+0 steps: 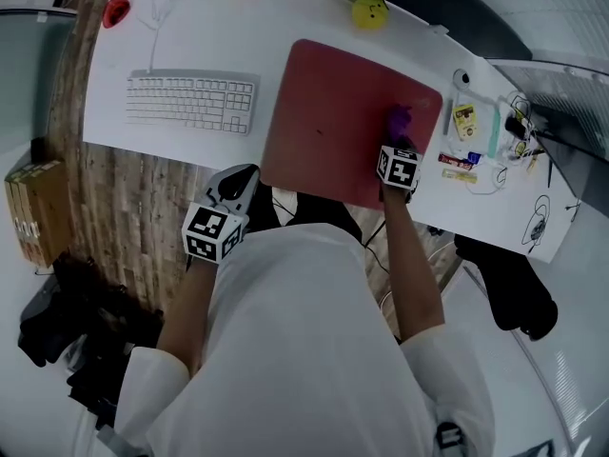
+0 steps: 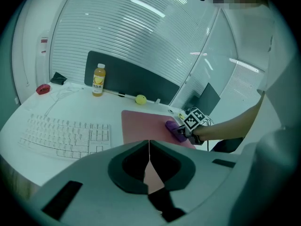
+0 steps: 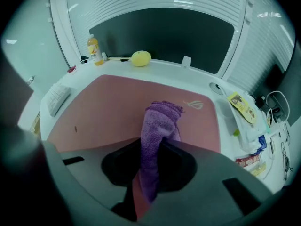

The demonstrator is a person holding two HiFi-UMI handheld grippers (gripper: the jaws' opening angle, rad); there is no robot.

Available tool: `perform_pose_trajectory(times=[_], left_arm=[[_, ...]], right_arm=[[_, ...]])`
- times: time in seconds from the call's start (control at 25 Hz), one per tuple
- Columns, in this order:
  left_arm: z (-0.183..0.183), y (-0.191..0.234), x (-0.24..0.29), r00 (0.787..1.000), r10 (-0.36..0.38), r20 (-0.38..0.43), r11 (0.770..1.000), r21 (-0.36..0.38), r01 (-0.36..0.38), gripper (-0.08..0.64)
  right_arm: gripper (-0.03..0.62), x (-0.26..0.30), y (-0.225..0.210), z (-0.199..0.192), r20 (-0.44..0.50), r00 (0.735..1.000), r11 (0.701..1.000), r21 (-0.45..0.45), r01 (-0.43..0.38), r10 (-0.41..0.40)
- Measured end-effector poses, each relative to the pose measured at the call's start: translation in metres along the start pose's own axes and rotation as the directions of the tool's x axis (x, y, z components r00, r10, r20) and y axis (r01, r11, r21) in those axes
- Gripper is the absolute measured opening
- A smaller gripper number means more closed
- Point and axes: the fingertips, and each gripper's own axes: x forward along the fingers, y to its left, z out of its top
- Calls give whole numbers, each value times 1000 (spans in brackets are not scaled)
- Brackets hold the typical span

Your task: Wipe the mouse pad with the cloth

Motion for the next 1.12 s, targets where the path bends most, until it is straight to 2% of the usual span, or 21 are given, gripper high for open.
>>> perform_pose_trajectory(times=[0.48,0.84,1.12], left_arm=[[-8,38,-22,999,18,28,998,-53,-16,20],[-8,54,-29,998,30,55,996,-91,-25,20],[-6,62,-34,997,43,68,994,-106,-35,20]], right_arm=[[75,10,102,32,-3,995,990,-100,-98,98],[75,16,184,51,-34,980,955,-219,-201,199],[75,20,234,66,-45,966,935,-246,-258,254]])
